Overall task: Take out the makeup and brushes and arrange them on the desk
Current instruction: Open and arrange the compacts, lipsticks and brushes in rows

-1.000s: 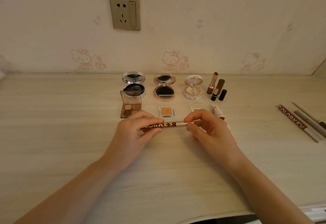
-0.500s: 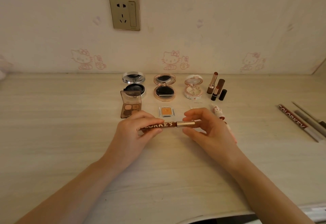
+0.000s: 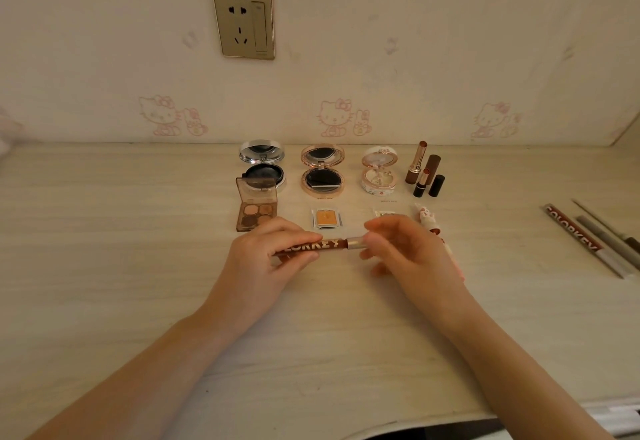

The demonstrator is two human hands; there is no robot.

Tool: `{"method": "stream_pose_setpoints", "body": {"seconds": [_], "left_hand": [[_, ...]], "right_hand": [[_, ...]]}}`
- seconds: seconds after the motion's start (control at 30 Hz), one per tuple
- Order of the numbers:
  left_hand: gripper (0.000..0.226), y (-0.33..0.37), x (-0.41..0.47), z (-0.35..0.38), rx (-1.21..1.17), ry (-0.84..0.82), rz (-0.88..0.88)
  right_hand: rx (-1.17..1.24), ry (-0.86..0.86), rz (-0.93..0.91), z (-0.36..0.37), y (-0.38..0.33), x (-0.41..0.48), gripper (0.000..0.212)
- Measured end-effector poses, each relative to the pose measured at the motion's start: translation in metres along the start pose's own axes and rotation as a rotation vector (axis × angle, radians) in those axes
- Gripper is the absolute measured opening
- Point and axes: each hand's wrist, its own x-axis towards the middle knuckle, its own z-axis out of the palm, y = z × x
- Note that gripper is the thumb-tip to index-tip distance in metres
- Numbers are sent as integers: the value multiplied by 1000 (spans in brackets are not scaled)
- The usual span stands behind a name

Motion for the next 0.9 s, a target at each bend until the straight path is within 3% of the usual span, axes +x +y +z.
{"method": "stream_pose_setpoints", "body": {"seconds": [0.13, 0.27, 0.47, 0.9], "left_hand": [[28, 0, 0, -1, 4, -6, -4], [28, 1, 0, -2, 24, 0, -2], [28, 5, 0, -1, 16, 1, -20], [28, 5, 0, -1, 42, 44, -15]], "right_hand": [[-105, -2, -52, 0, 1, 1, 9], [-48, -65, -64, -3, -1, 1, 27], [24, -6, 9, -2, 1, 2, 11], [89, 146, -74, -6, -1, 2, 23]]}}
